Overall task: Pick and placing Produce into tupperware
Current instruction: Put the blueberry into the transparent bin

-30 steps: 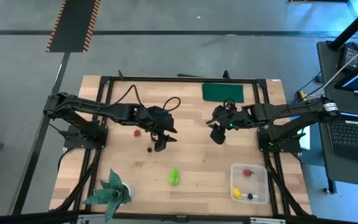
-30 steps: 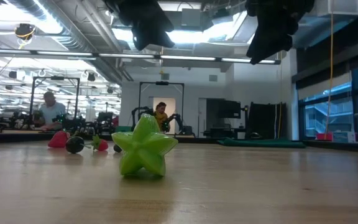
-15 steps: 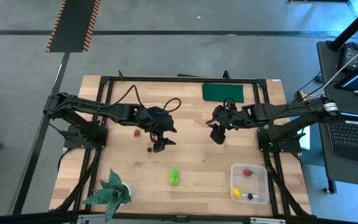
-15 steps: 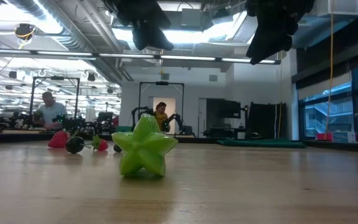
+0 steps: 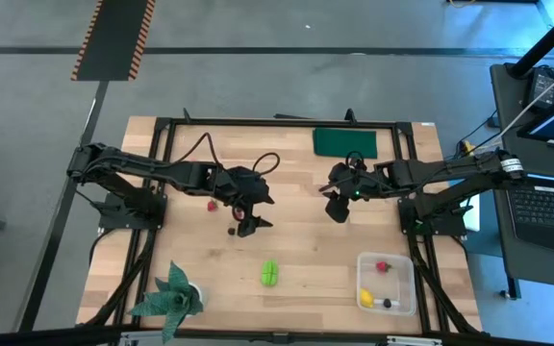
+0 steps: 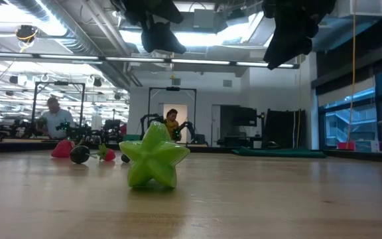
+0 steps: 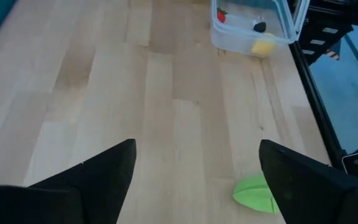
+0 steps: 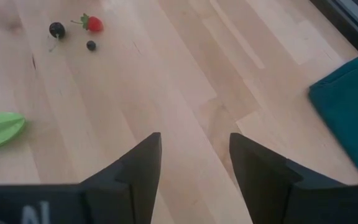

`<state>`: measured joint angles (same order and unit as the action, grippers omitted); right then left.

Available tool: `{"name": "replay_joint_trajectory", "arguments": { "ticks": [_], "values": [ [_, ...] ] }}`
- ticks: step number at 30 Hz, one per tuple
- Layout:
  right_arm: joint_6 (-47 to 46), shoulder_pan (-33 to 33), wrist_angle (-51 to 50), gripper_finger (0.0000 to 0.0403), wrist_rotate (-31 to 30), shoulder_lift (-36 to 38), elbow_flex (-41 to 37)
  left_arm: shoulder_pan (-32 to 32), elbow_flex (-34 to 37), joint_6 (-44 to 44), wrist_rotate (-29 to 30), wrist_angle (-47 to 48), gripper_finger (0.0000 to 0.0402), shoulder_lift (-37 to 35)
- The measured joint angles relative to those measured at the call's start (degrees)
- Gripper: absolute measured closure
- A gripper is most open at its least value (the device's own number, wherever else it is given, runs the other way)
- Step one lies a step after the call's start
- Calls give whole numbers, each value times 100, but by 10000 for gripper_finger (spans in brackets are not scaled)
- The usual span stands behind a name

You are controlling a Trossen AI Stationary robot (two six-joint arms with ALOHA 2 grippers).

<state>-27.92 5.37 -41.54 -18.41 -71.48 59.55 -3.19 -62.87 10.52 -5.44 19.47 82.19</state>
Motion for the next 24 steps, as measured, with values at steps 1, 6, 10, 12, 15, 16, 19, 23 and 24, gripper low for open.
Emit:
{"name": "replay_joint_trajectory", "arguments": {
  "ticks": [1, 6, 10, 12, 15, 16, 19, 23, 24],
  "values": [
    [0, 0, 0, 210, 0, 0, 0, -14, 0, 38, -4, 15, 71, 0],
    [0, 0, 0, 210, 0, 0, -2, -39, 0, 153, -24, 503, 71, 0],
    [-2, -1, 12, 210, 0, -2, -2, 34, 0, 247, 125, 1221, 71, 0],
    [2, 0, 38, 210, 0, -2, -2, 70, 0, 110, 326, 1434, 71, 44],
    [4, 0, 70, 210, 0, -4, -2, 92, 0, -416, 735, 1746, 72, 140],
    [5, -2, 71, 210, 0, -4, -2, 94, -9, -543, 770, 1757, 72, 213],
    [9, 0, 95, 210, 0, -7, -2, 91, -7, -645, 712, 1922, 72, 498],
    [-2, 0, 108, 210, 0, -7, -2, -36, -7, -631, 661, 1797, 71, 932],
    [-2, 0, 99, 210, 2, -7, -2, -84, -7, -630, 657, 1746, 70, 1049]
  ]
}}
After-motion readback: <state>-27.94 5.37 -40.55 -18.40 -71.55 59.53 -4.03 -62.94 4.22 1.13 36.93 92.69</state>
